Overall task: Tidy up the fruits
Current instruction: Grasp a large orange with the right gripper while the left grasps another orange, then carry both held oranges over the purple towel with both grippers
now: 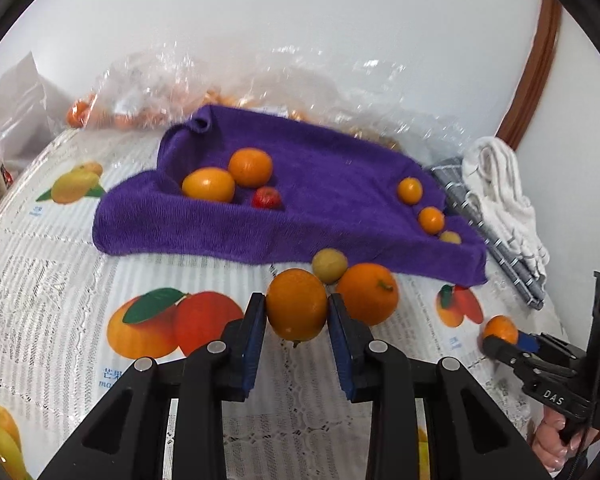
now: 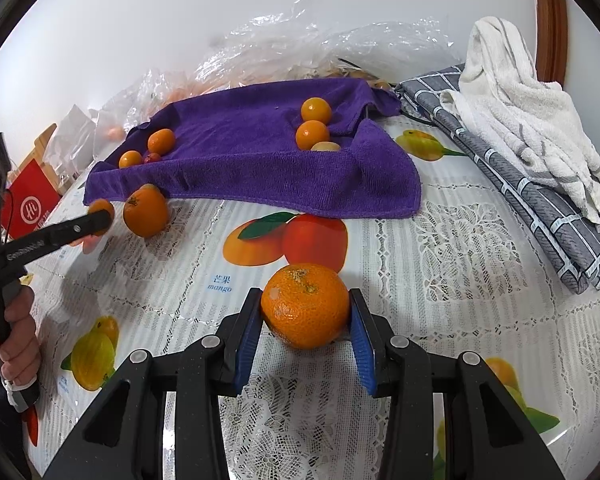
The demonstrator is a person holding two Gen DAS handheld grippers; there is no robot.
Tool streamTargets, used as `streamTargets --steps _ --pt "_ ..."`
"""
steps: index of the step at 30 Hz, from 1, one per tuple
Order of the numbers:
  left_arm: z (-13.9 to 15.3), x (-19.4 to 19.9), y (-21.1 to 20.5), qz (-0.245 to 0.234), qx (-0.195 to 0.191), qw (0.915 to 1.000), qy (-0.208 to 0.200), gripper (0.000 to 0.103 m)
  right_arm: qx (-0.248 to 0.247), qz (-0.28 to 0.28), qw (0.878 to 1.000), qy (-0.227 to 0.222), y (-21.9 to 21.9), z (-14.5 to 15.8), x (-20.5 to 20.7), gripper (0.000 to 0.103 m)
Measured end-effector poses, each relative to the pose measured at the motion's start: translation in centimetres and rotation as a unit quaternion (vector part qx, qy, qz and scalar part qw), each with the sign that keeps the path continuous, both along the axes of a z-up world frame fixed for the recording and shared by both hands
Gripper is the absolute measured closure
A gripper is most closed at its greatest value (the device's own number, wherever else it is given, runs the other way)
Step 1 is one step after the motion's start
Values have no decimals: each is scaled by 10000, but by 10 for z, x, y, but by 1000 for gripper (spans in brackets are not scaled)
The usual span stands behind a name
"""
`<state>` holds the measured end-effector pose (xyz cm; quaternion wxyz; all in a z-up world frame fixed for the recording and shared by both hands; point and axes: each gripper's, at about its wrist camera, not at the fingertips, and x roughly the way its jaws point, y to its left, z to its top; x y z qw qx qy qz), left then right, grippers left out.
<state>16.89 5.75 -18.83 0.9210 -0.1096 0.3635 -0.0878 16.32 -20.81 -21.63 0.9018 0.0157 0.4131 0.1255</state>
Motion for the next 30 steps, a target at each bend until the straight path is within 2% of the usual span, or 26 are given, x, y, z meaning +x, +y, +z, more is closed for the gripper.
streamTargets --steps 13,20,25,30 --pt "9 -9 8 312 -164 9986 -396 73 65 -9 9999 -86 -2 1 -5 61" --pt "13 -16 0 182 -116 9981 -581 73 43 14 9999 -91 0 2 -7 61" --pt "20 -25 -3 204 -27 9961 -861 73 124 -12 9998 -139 -2 3 -9 61" --pt "21 -27 -5 116 17 9961 -870 73 115 -121 9997 -154 -5 4 -11 61"
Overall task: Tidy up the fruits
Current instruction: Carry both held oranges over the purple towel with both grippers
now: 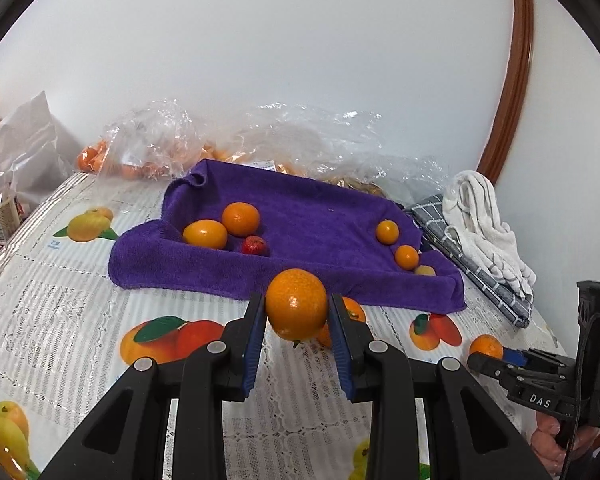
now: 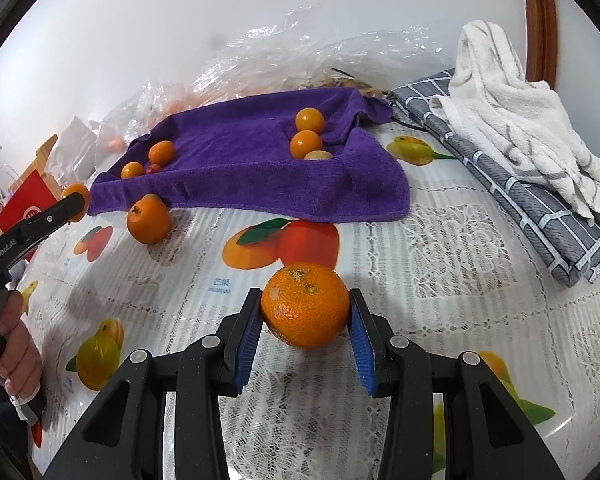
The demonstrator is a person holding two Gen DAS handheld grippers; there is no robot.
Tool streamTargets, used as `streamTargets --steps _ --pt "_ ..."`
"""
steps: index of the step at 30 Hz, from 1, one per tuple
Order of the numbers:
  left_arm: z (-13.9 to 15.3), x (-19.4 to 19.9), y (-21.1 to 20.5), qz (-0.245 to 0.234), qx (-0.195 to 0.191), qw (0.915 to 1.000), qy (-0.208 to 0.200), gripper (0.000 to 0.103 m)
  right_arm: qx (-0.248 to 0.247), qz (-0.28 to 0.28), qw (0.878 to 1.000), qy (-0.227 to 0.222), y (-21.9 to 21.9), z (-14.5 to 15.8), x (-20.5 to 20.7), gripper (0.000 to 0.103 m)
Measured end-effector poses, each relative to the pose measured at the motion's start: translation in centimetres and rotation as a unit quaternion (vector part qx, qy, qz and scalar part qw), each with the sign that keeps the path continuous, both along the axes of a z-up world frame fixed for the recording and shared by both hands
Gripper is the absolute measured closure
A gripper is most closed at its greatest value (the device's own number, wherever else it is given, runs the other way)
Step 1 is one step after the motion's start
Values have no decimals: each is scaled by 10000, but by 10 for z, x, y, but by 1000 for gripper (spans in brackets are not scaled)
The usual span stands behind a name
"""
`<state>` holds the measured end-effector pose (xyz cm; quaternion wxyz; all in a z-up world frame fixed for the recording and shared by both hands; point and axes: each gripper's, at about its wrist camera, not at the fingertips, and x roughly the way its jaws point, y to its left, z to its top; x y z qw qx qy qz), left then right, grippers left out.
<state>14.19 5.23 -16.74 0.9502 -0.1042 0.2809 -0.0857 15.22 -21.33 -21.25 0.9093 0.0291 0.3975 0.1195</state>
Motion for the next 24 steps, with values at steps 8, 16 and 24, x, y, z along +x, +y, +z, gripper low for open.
streamTargets --steps 8,16,24 --pt "10 -6 8 3 -212 9997 -150 73 -159 54 9998 -69 5 10 -1 61" --pt "56 1 16 195 119 9995 -213 73 58 186 9992 -337 12 61 17 61" --pt "103 37 50 764 279 9962 -322 73 41 231 9977 -642 33 116 69 61"
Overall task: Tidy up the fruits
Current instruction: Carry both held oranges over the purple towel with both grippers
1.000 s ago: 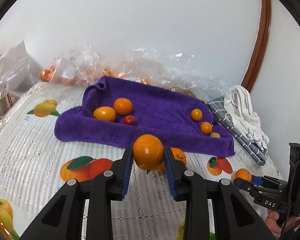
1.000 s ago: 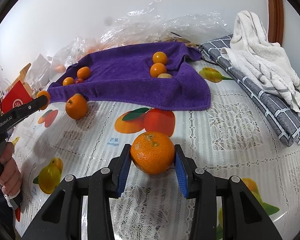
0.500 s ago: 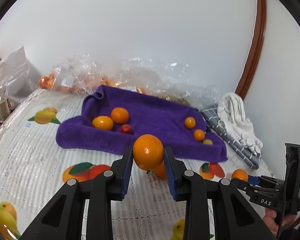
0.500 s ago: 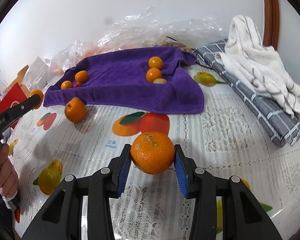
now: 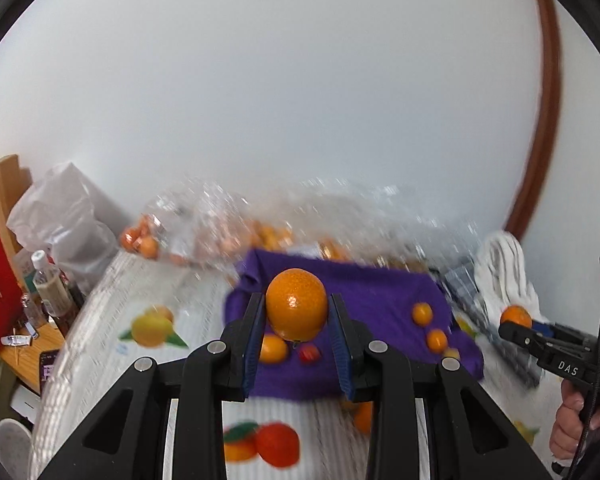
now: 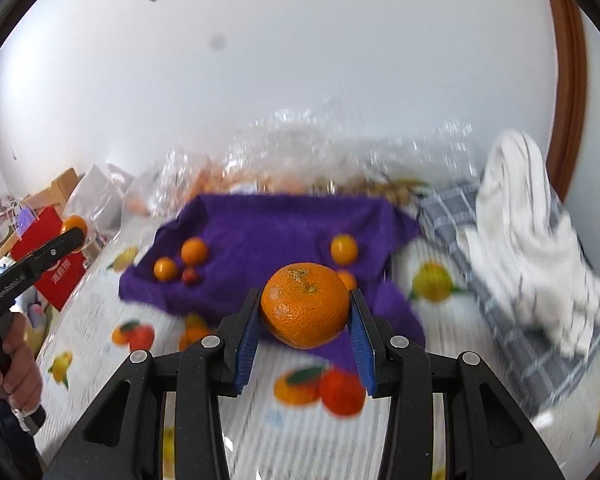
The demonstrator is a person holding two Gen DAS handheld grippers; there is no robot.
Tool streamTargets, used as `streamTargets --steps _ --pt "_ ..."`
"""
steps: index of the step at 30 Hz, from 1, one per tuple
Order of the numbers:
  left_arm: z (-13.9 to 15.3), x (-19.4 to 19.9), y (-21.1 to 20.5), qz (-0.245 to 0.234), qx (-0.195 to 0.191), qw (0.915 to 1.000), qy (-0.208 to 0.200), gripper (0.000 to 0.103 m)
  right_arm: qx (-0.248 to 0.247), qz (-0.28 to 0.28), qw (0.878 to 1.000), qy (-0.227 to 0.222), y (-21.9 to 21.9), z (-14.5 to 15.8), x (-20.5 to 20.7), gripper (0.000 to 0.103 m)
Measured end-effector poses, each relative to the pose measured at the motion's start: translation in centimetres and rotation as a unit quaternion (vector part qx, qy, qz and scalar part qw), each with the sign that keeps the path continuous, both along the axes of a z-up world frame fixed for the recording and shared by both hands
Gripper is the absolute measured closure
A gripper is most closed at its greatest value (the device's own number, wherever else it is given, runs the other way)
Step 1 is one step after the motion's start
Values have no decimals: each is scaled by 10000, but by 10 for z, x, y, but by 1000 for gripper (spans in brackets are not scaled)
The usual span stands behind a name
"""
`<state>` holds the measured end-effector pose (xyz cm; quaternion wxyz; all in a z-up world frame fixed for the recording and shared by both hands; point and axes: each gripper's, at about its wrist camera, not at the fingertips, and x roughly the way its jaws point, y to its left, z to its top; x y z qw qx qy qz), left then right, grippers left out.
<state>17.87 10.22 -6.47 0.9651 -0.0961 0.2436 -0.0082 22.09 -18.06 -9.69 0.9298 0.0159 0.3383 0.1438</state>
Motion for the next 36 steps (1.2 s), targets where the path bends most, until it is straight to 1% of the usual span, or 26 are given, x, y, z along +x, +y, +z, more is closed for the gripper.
streamTargets --steps 2,5,8,12,14,18,19,20,22,24,26,29,30,34,36 --pt "5 6 14 168 -34 9998 -56 73 29 -17 10000 -12 2 5 15 61" --pt "10 18 33 342 -120 9993 -36 73 53 -66 9999 -59 6 12 39 61" --pt "11 37 47 503 -128 9986 67 73 82 -89 9999 -80 10 17 61 61" --pt "11 73 45 430 -209 9986 208 73 89 -67 9999 -106 21 21 90 61" --pt "8 84 39 362 -258 9987 247 73 130 -35 9999 -91 25 19 99 61" --pt "-7 118 26 255 -375 9978 480 73 186 18 9998 21 29 1 114 61" --pt "-11 125 25 222 -419 9975 533 73 159 46 9998 99 30 -7 119 61" --pt "-16 133 23 172 -488 9969 593 73 24 37 9997 242 31 -15 126 61" --pt "-30 146 22 96 -622 9953 737 73 -133 -21 9993 335 30 -25 134 61" --pt "-43 154 21 79 -707 9942 808 73 -119 -37 9990 433 25 -34 140 61" --pt "-56 163 19 20 -633 9920 1090 73 -1 -51 9982 593 19 -42 146 61" --pt "-66 169 18 0 -515 9912 1222 73 79 120 9961 865 20 -57 155 61" --pt "-69 171 19 -16 -490 9903 1299 73 26 181 9956 914 22 -61 154 61" --pt "-81 177 19 -70 -636 9864 1511 73 -277 432 9931 1057 37 -73 156 61" --pt "-86 179 15 -117 -620 9851 1600 73 -377 532 9919 1091 44 -78 155 61"
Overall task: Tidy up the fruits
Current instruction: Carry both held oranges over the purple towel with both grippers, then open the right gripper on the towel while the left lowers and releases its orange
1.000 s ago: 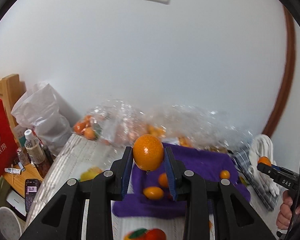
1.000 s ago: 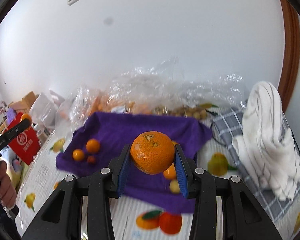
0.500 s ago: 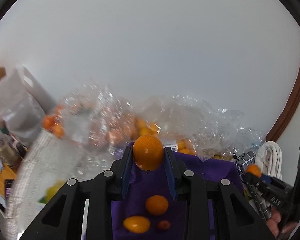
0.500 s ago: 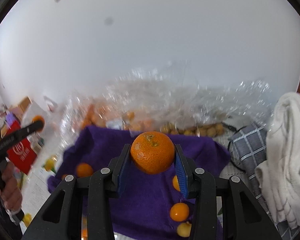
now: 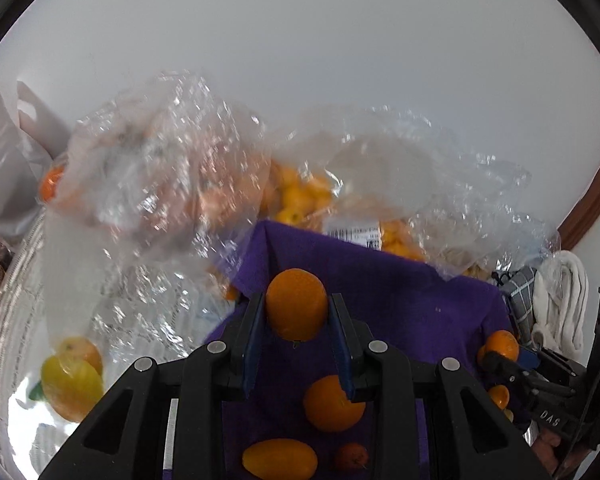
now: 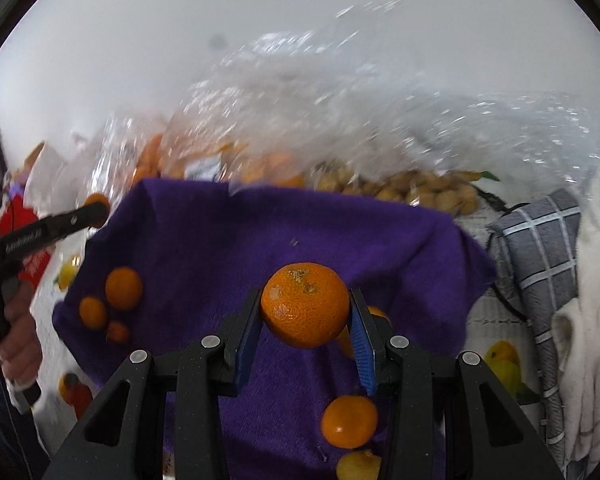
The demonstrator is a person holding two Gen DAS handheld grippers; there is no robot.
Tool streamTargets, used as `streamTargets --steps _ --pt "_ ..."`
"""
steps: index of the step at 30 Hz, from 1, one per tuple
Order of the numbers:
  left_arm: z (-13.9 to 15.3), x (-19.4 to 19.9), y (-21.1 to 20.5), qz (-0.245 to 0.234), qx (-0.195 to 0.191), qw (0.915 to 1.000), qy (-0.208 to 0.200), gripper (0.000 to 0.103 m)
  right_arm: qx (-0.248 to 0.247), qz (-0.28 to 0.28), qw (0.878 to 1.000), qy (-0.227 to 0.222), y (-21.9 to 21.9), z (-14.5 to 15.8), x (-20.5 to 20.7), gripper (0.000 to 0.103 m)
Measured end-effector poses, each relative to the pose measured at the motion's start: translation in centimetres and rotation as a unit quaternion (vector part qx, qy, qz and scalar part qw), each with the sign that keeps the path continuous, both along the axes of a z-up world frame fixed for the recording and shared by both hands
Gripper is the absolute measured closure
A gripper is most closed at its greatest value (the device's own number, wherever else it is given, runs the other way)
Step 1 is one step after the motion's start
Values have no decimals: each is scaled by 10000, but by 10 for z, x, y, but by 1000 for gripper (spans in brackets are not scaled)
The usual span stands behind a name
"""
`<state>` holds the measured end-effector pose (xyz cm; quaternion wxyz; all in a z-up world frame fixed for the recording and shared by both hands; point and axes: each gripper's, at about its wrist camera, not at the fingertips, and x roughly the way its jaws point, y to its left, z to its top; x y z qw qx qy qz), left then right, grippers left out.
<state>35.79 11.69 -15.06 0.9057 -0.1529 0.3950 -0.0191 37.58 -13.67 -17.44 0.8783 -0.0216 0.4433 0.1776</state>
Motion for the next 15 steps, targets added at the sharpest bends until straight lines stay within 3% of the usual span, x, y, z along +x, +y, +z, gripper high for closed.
streamTargets --steps 10,15 --pt "-22 10 -15 -131 227 9977 617 73 -501 257 9982 194 20 -20 -1 61" --pt "-29 12 -19 -165 265 9968 742 73 -561 233 9978 282 21 -28 2 61"
